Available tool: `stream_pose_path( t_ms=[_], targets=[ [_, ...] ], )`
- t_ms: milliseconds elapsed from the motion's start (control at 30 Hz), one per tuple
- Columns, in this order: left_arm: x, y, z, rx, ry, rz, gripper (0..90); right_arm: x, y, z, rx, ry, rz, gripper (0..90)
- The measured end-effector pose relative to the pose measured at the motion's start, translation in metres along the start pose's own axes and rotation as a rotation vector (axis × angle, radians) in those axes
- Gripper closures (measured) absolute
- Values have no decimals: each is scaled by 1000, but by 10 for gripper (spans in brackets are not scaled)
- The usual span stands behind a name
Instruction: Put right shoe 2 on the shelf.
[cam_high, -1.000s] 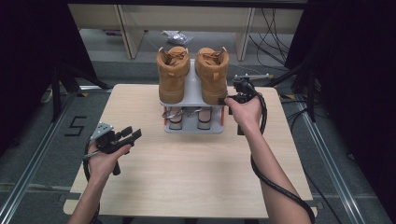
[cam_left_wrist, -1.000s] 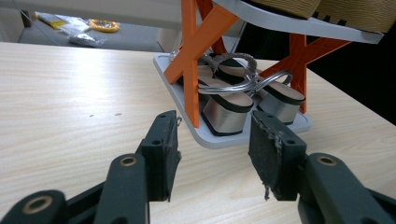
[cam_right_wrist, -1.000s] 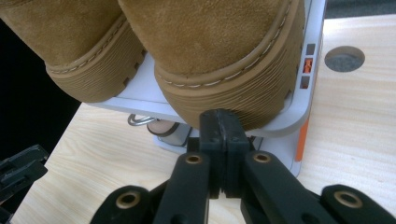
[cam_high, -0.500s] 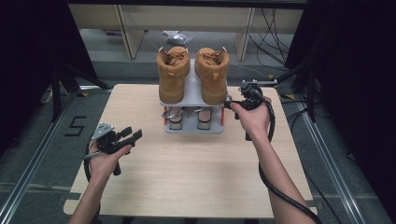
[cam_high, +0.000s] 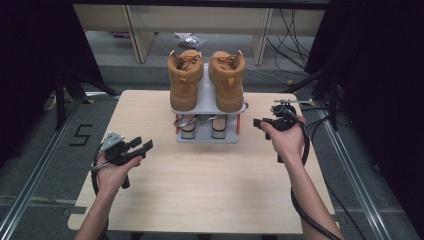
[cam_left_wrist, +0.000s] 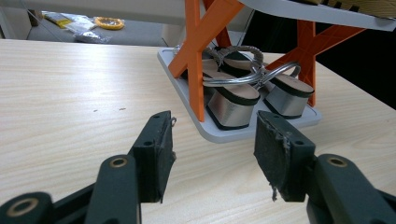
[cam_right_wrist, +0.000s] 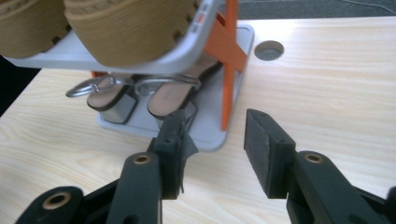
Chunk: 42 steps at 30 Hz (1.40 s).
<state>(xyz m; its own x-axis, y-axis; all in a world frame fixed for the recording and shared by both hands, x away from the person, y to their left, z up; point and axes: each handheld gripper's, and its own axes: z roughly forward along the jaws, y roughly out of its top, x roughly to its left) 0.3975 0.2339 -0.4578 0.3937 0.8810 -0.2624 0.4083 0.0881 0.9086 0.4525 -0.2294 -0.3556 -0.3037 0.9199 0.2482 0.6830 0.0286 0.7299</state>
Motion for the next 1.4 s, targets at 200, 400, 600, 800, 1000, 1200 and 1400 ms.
stream_pose_path(
  t_ms=[200, 400, 600, 800, 1000, 1200, 1400],
  targets=[
    [0, -1, 1, 7, -7, -2, 468, -14, -16, -7, -4, -7, 16, 582],
    [-1, -3, 3, 4, -14, -4, 470, -27, -33, -10, -11, -25, 28, 569],
    [-1, -4, 4, 6, -13, 1, 470, -46, -60, -9, -8, -30, 83, 553],
    [-2, -5, 5, 9, -10, 1, 470, -60, -83, -8, 10, -55, 132, 549],
    [-3, -6, 6, 15, -8, 2, 469, -64, -99, -12, -12, -66, 163, 527],
    [-4, -7, 7, 13, -13, 4, 469, -65, -110, -11, -17, -63, 149, 528],
    [-4, -6, 6, 11, -14, 7, 469, -59, -111, -12, -14, -87, 136, 520]
  ],
)
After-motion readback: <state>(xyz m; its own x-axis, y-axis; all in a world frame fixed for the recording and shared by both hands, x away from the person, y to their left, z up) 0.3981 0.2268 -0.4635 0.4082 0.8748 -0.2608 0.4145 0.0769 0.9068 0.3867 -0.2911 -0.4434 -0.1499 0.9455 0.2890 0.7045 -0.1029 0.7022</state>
